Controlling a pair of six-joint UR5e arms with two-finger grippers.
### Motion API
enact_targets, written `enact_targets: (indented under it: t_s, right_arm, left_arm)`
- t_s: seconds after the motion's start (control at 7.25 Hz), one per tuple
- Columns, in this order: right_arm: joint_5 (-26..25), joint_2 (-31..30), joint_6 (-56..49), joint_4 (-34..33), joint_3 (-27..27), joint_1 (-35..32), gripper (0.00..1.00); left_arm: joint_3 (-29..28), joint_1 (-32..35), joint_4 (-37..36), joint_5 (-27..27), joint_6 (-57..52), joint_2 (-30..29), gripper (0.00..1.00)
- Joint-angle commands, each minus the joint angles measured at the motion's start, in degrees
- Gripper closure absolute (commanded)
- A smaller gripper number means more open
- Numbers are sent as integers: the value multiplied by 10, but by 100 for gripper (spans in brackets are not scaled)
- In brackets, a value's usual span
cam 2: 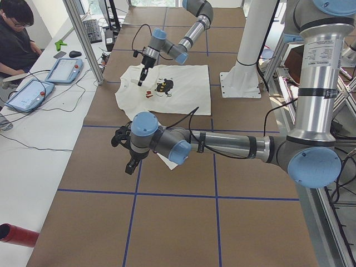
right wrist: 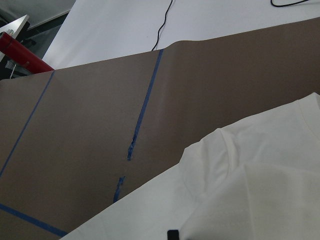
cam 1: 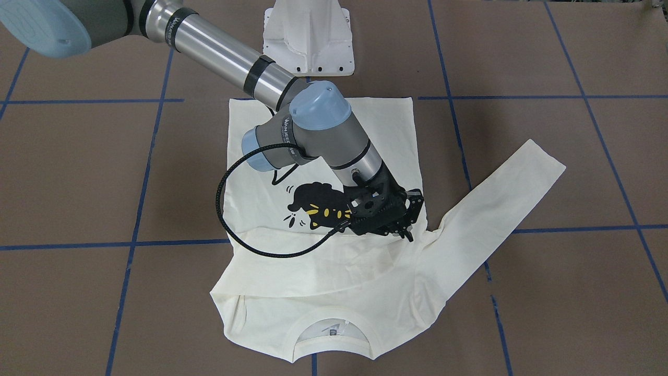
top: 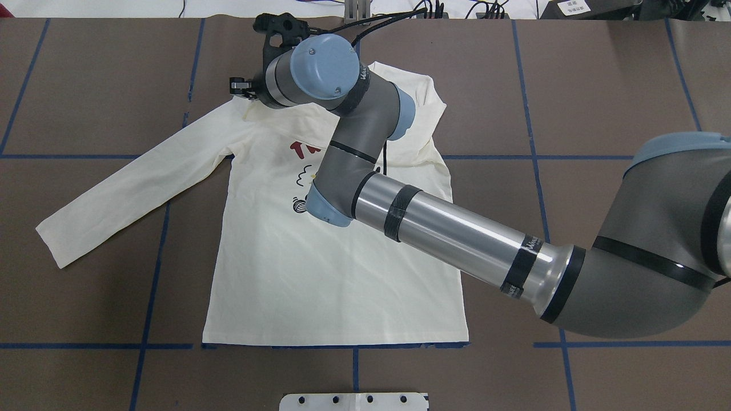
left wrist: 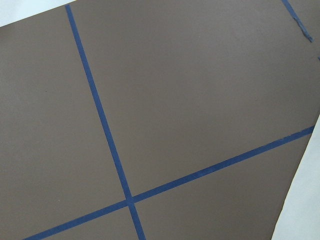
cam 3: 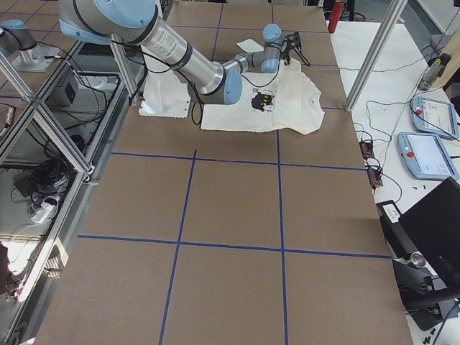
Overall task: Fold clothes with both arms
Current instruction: 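Carry the sleeve with the right gripper across the shirt toward the collar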
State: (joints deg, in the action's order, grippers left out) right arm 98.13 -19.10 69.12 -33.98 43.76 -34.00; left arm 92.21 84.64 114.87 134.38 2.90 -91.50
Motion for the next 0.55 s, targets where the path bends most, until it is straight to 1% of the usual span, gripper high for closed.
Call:
enact_targets:
  t_s: [0.0,0.41]
  right_arm:
    - [-50,28,7,5,-22,25,0]
    - [-65,31,40,-7,-24,38,0]
  left_arm:
    - [0,0,1,0,0,0,0]
    - [-6,-1,3,0,11,0,0]
